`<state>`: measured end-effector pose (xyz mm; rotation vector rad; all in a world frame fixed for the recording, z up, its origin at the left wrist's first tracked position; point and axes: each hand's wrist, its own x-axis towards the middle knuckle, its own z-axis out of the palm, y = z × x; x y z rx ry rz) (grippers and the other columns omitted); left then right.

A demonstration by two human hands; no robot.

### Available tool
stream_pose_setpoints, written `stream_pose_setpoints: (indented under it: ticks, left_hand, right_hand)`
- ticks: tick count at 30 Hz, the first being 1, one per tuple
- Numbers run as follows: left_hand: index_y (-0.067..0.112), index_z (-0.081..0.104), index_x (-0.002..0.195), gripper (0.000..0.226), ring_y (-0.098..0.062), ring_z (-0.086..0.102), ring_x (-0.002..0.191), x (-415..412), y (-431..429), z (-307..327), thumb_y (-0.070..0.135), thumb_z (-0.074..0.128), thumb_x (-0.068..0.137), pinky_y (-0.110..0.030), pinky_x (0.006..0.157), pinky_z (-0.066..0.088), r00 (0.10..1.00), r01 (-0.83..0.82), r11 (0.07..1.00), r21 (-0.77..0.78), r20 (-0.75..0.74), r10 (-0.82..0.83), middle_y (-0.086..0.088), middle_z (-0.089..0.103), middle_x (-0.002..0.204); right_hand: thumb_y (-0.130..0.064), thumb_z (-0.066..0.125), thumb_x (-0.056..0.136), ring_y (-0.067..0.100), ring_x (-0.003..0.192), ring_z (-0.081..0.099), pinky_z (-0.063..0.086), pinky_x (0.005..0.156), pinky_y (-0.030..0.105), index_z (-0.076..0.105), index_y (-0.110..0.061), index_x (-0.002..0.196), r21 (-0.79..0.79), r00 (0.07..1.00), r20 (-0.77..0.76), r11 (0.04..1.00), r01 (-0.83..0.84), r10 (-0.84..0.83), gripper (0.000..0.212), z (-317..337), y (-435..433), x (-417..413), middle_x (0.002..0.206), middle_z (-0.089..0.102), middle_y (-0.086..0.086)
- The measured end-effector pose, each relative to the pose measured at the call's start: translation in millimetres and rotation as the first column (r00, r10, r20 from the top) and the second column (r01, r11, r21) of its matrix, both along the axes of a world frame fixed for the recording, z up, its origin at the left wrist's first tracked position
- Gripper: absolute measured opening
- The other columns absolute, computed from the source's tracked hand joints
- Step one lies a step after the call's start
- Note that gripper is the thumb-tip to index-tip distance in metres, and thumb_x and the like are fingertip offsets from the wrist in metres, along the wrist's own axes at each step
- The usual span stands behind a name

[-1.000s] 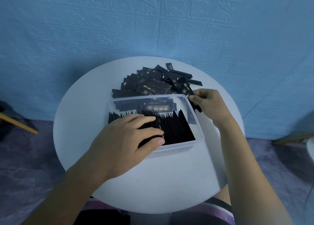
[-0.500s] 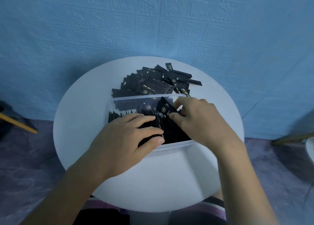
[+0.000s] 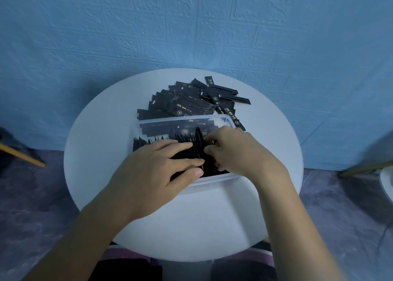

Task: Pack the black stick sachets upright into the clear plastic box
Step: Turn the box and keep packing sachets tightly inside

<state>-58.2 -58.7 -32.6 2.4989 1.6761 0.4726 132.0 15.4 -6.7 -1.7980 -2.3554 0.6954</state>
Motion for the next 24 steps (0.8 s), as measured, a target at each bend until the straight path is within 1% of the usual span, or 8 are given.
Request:
stream_pose_setpoints:
  ticks: [2,5,8,11,15,18,21,24]
  left_hand:
    - [0.059,0.057,0.132,0.06,-0.004,0.037,0.14,-0.2,-0.1,0.4,0.072,0.011,0.095,-0.025,0.107,0.031,1.0,0.001,1.0,-0.013,-0.001,-0.001,0.026,0.045,0.151]
    - [0.059,0.057,0.131,0.063,-0.005,0.039,0.139,-0.5,-0.6,0.7,0.073,0.008,0.096,-0.022,0.103,0.029,1.0,0.0,1.0,0.001,-0.01,0.0,0.026,0.046,0.151]
    - [0.056,0.057,0.133,0.064,-0.008,0.044,0.137,-0.7,-0.7,-0.4,0.071,0.006,0.099,-0.025,0.104,0.033,0.999,0.003,1.0,0.014,-0.041,-0.002,0.023,0.05,0.149]
    - [0.055,0.058,0.133,0.061,-0.009,0.046,0.135,-1.0,-0.4,-0.5,0.069,0.008,0.1,-0.027,0.103,0.035,0.998,0.007,1.0,0.011,-0.058,-0.006,0.021,0.052,0.148]
    - [0.059,0.056,0.133,0.061,-0.005,0.038,0.139,-1.3,0.3,-0.4,0.07,0.008,0.098,-0.023,0.105,0.028,0.999,0.012,1.0,-0.007,-0.043,-0.013,0.024,0.046,0.151]
    - [0.059,0.055,0.133,0.061,-0.006,0.037,0.139,-1.4,1.1,-0.7,0.071,0.007,0.098,-0.025,0.106,0.029,0.999,0.019,1.0,-0.01,-0.042,-0.02,0.024,0.045,0.152]
    - [0.057,0.057,0.132,0.064,-0.009,0.041,0.139,-1.1,1.5,-1.2,0.071,0.005,0.098,-0.029,0.107,0.034,0.998,0.022,1.0,-0.005,-0.051,-0.022,0.021,0.048,0.151]
    - [0.058,0.057,0.132,0.063,-0.007,0.04,0.138,-1.7,1.4,-1.9,0.071,0.006,0.098,-0.025,0.105,0.03,0.999,0.019,1.0,-0.004,-0.049,-0.019,0.022,0.047,0.151]
  right_hand:
    - [-0.022,0.053,0.096,0.027,0.074,0.072,0.06,0.079,0.041,0.065,-0.015,0.092,-0.048,0.999,-0.036,0.999,0.001,-0.002,0.014,0.5,1.7,-3.1,0.082,0.072,0.01]
    - [-0.015,0.053,0.097,0.023,0.067,0.074,0.061,0.079,0.041,0.066,-0.013,0.104,-0.099,0.997,-0.072,0.995,-0.003,-0.004,0.015,3.2,2.1,-5.8,0.08,0.074,0.01]
    - [-0.01,0.052,0.098,0.024,0.071,0.075,0.061,0.082,0.041,0.062,-0.01,0.114,-0.157,0.995,-0.103,0.987,-0.02,0.004,0.019,7.5,2.2,-5.3,0.082,0.076,0.012]
    - [-0.006,0.051,0.099,0.026,0.071,0.076,0.063,0.08,0.038,0.059,-0.009,0.117,-0.228,0.984,-0.178,0.973,-0.034,-0.008,0.02,10.5,1.1,-2.4,0.086,0.076,0.015]
    - [-0.007,0.053,0.1,0.026,0.069,0.076,0.063,0.076,0.033,0.058,-0.007,0.12,-0.246,0.983,-0.183,0.969,-0.03,-0.016,0.021,9.7,3.0,-2.7,0.084,0.076,0.014]
    - [-0.013,0.049,0.103,0.024,0.067,0.075,0.062,0.08,0.036,0.052,-0.016,0.133,-0.256,0.978,-0.197,0.966,0.012,-0.064,0.03,5.8,9.6,-9.3,0.078,0.074,0.007]
    - [-0.012,0.046,0.102,0.021,0.064,0.075,0.06,0.085,0.039,0.049,-0.019,0.137,-0.202,0.987,-0.159,0.979,-0.007,-0.026,0.035,-0.2,17.7,-13.2,0.073,0.07,-0.003]
    - [-0.011,0.045,0.103,0.023,0.071,0.076,0.06,0.086,0.039,0.035,-0.025,0.151,-0.257,0.985,-0.169,0.965,-0.06,0.016,0.051,1.4,19.4,-13.0,0.083,0.073,0.006]
